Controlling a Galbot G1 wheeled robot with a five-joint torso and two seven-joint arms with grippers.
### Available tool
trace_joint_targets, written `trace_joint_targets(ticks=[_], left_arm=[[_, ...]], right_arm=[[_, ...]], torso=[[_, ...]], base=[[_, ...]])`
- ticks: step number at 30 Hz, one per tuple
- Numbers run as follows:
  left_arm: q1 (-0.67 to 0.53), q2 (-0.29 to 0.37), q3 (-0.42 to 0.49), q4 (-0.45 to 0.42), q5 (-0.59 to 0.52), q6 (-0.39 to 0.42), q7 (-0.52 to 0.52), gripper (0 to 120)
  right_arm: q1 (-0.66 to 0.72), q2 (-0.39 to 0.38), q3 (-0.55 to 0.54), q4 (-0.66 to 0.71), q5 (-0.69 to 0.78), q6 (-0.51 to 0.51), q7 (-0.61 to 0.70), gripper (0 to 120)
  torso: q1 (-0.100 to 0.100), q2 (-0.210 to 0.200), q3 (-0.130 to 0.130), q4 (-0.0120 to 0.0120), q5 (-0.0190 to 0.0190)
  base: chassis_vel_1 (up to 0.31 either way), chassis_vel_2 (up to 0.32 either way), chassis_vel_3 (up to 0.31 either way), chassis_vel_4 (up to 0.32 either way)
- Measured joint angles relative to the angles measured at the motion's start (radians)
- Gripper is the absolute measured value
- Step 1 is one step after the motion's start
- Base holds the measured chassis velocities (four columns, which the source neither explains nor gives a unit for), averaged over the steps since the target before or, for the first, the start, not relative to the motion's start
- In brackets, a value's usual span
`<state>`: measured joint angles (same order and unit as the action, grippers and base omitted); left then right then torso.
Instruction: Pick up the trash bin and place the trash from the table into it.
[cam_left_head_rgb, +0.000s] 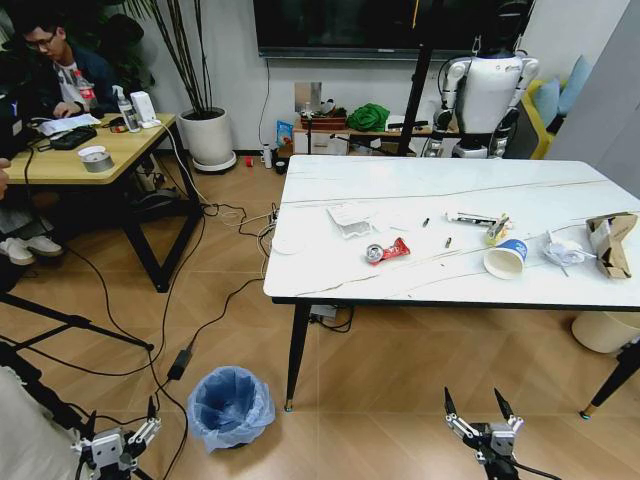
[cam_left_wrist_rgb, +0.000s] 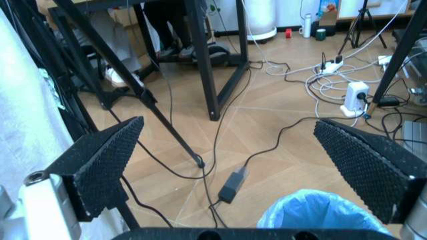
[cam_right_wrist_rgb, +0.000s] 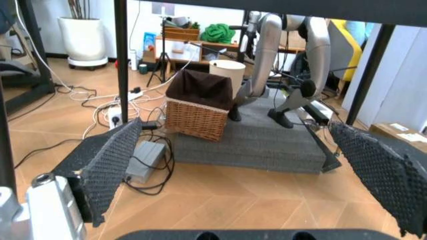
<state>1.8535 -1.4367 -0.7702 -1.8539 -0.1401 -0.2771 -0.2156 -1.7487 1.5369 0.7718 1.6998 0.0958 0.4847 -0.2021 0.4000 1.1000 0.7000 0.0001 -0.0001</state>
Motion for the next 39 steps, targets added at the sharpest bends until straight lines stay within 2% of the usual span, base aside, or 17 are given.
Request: trace_joint_targets(ticks=[10, 17, 23, 39], left_arm=[[0.013, 0.005, 0.005, -0.016, 0.003, -0.006, 0.019, 100], [0.027, 0.049, 0.024, -0.02, 0.012, -0.003, 0.038, 100], [0.044, 0.083, 0.032, -0.037, -0.003, 0.027, 0.042, 100], [0.05, 0.101, 0.043, -0.035, -0.046, 0.039, 0.056, 100]], right_arm=[[0.009, -0.019, 0.037, -0.001, 0.031, -0.003, -0.005, 100], [0.0, -0.048, 0.04, -0.003, 0.038, 0.0, -0.005, 100], [-0.008, -0.037, 0.034, 0.008, 0.036, 0.002, -0.006, 100], [-0.023, -0.014, 0.044, 0.034, 0.027, 0.007, -0.012, 100]], torso=[[0.0, 0.0, 0.0, 0.0, 0.0], [0.0, 0.0, 0.0, -0.0001, 0.0], [-0.002, -0.003, -0.002, -0.0001, 0.0001], [-0.037, -0.083, -0.046, -0.0001, 0.0]], base=[[0.0, 0.0, 0.0, 0.0], [0.0, 0.0, 0.0, 0.0], [0.0, 0.0, 0.0, 0.0], [0.0, 0.0, 0.0, 0.0]])
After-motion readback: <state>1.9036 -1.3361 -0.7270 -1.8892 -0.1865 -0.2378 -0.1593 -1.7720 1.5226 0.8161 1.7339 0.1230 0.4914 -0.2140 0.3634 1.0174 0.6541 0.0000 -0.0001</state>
